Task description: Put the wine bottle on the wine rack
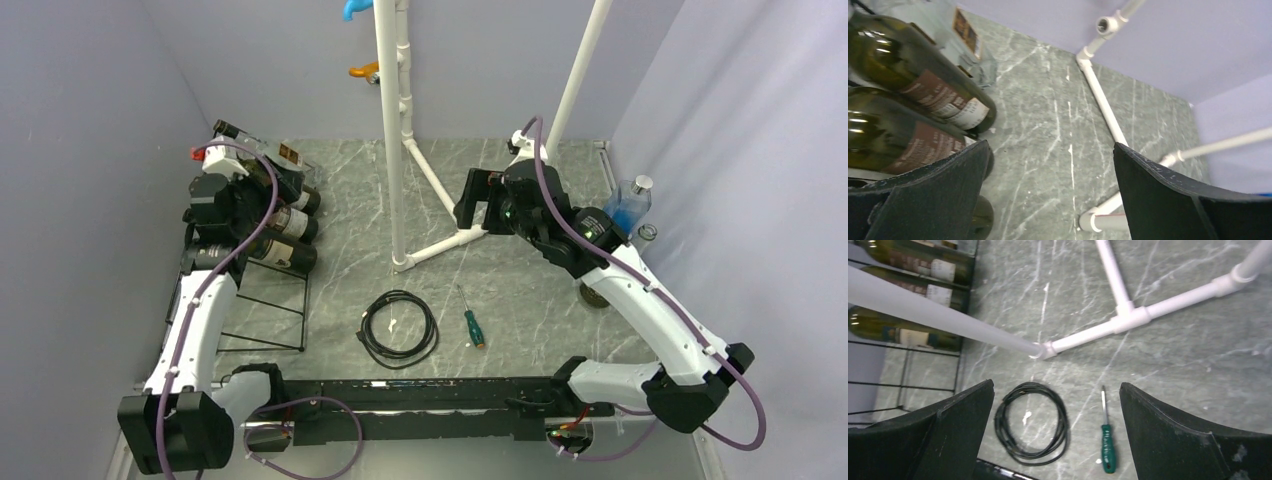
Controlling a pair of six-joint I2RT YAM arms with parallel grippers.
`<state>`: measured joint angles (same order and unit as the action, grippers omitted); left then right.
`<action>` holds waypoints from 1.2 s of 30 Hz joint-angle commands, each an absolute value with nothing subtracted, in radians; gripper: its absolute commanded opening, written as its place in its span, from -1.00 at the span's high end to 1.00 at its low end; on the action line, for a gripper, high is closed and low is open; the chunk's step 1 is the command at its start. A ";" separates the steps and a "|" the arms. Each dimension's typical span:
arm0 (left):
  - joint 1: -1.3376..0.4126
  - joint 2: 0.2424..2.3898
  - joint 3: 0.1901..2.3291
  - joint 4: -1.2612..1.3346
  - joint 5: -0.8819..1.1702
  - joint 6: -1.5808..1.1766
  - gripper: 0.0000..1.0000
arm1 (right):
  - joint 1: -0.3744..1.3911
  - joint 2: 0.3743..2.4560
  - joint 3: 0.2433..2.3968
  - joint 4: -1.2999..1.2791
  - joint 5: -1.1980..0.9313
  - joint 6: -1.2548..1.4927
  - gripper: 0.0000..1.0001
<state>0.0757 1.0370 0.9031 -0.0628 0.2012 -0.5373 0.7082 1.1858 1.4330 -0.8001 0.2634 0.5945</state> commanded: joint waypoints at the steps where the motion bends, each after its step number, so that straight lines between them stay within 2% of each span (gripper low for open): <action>1: 0.035 0.967 0.939 -0.030 0.249 -0.509 -0.99 | 0.703 1.133 1.385 -0.751 0.405 0.474 -0.99; 5: -0.007 0.945 0.951 -0.077 0.181 -0.481 -0.99 | 0.691 1.111 1.350 -0.708 0.489 0.453 -0.99; 10: -0.071 0.950 0.957 -0.097 0.209 -0.487 -0.99 | 0.685 1.120 1.415 -0.770 0.618 0.389 -0.99; 15: -0.175 0.904 1.001 -0.186 0.112 -0.432 -0.99 | 0.618 1.070 1.432 -0.824 0.691 0.325 -0.99; 20: -0.179 0.839 1.002 -0.288 0.230 -0.468 -0.99 | 0.494 1.004 1.460 -0.856 0.663 0.270 -0.99; 27: -0.191 0.734 0.947 -0.380 0.530 -0.534 -0.99 | 0.433 0.944 1.484 -0.893 0.798 0.159 -0.99; 32: -0.236 0.652 0.907 -0.420 0.607 -0.540 -0.99 | 0.338 0.943 1.461 -0.888 0.849 0.114 -0.99; 36: -0.264 0.618 0.924 -0.469 0.647 -0.520 -0.99 | 0.176 0.965 1.456 -0.874 0.767 0.115 -0.99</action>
<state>-0.2428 0.6476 0.9085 -0.4324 0.5541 -0.5205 0.2993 0.9432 1.4574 -0.8875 0.7876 0.1497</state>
